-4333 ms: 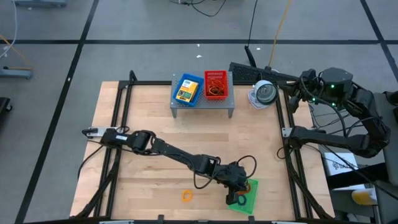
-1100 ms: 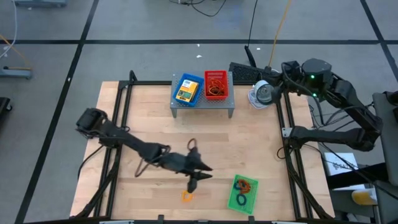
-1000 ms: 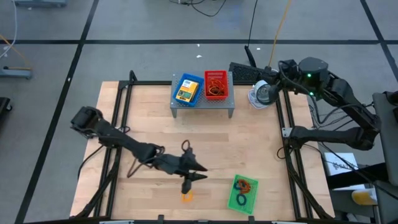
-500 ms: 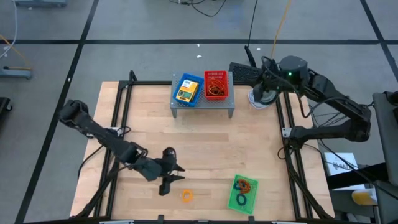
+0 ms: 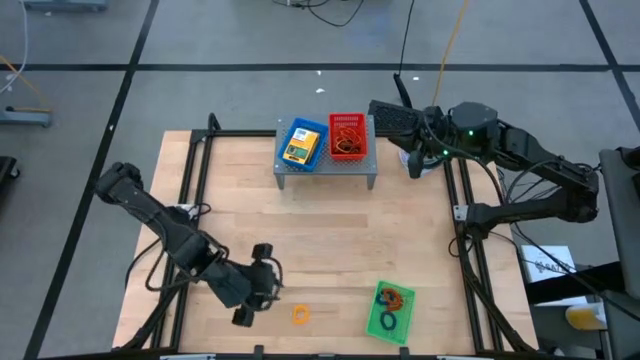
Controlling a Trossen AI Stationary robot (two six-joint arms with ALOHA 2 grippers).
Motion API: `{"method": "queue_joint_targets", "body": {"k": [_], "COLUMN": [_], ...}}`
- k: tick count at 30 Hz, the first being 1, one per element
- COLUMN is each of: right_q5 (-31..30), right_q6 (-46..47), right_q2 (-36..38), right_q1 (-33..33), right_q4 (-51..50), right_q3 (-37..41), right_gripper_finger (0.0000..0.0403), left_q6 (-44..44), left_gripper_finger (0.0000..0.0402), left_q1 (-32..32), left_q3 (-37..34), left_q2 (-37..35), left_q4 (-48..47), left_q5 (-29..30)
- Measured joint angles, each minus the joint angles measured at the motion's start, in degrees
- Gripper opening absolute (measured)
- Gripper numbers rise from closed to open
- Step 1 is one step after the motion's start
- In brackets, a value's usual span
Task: Pick & Place Office Desk Supplies
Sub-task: Put the yellow spring rubberband into the green bin
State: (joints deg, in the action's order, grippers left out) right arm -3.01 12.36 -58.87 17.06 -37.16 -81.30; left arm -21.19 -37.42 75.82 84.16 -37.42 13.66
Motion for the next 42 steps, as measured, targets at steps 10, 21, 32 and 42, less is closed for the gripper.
{"method": "queue_joint_targets", "body": {"k": [10,21,32,42], "right_q5": [0.08,0.27,0.28,0.29], "right_q6": [-3.96,-5.08,-6.64,-7.13], "right_q2": [1.55,2.93,4.30,5.52], "right_q1": [-3.24,-6.40,-9.59,-11.45], "right_q4": [-5.43,-8.59,-8.61,-8.53], "right_q3": [0.00,0.00,-0.02,-0.02], "right_gripper_finger": [0.0000,0.0000,0.0000,0.0000], "left_q6": [-2.95,-10.49,-19.95,-22.56], "left_gripper_finger": [0.0140,0.0140,0.0140,0.0140], "left_q1": [-0.21,0.78,2.08,3.44], "left_q3": [8.14,12.53,12.58,12.58], "left_q2": [13.71,26.16,31.28,33.53], "left_q4": [-1.14,-1.16,-0.59,-1.54], "left_q5": [-4.66,-8.25,-8.01,-7.04]}}
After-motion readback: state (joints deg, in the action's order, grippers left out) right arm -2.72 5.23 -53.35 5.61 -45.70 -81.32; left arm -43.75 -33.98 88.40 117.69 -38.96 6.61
